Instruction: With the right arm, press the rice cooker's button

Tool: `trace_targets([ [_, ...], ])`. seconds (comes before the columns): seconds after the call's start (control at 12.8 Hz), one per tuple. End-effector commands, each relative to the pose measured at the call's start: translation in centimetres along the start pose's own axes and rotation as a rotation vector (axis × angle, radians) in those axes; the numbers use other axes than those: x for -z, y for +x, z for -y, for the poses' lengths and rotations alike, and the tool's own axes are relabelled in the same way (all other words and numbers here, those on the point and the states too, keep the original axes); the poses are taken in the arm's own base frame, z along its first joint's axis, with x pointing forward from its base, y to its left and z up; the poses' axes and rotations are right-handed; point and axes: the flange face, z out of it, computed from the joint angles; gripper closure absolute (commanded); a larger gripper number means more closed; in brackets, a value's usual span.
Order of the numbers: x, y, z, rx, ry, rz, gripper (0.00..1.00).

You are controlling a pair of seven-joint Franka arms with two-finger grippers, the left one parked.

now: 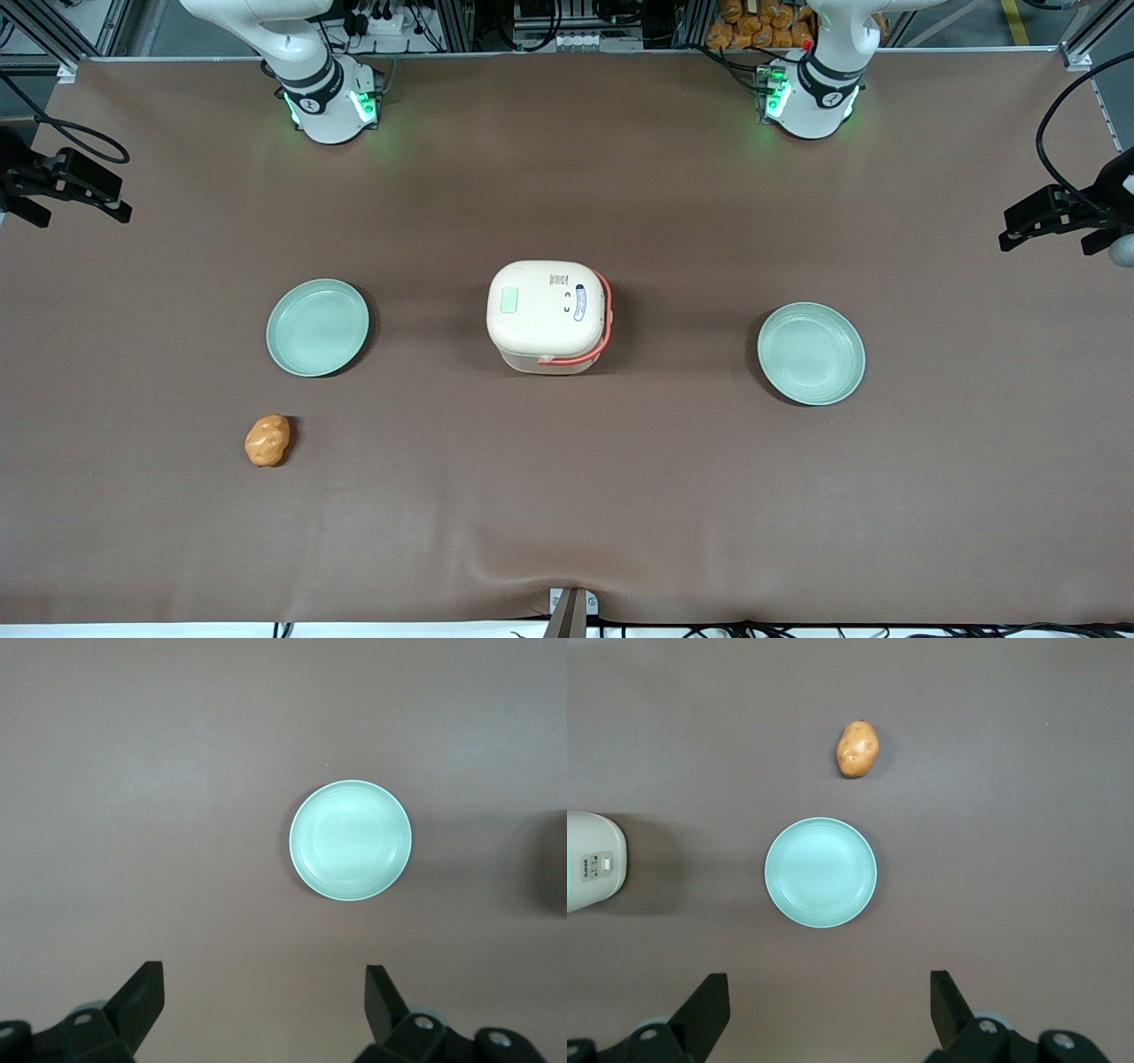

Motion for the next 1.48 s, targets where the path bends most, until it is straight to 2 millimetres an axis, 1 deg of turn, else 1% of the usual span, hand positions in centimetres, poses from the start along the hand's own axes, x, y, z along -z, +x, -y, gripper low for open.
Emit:
trace_targets([
  [0.0, 0.2, 0.0, -0.1, 0.014, -0.015, 0.005, 0.0],
  [0.23, 0.5, 1.0, 1.2, 0.038, -0.024, -0.012, 0.0],
  [0.31, 0.1, 1.8, 2.2, 0.056, -0.024, -0.009, 0.0],
  [0.39, -0.3, 2.4, 3.8, 0.073, -0.026, -0.005, 0.0],
  [0.47, -1.1, 2.8, 5.7, 0.104, -0.017, 0.006, 0.0],
  [0.62, -2.3, 3.9, 9.1, 0.139, 0.032, -0.009, 0.0],
  [0.78, -5.1, 5.3, 13.0, 0.191, 0.075, 0.006, 0.0],
  [0.94, -7.7, 6.4, 18.2, 0.232, 0.091, -0.005, 0.0],
  [1.17, -11.0, 6.3, 25.4, 0.142, 0.096, 0.004, 0.0],
  [1.32, -13.2, 5.6, 30.4, 0.096, 0.096, 0.005, 0.0],
  [1.4, -14.3, 5.3, 32.4, 0.052, 0.096, 0.004, 0.0],
])
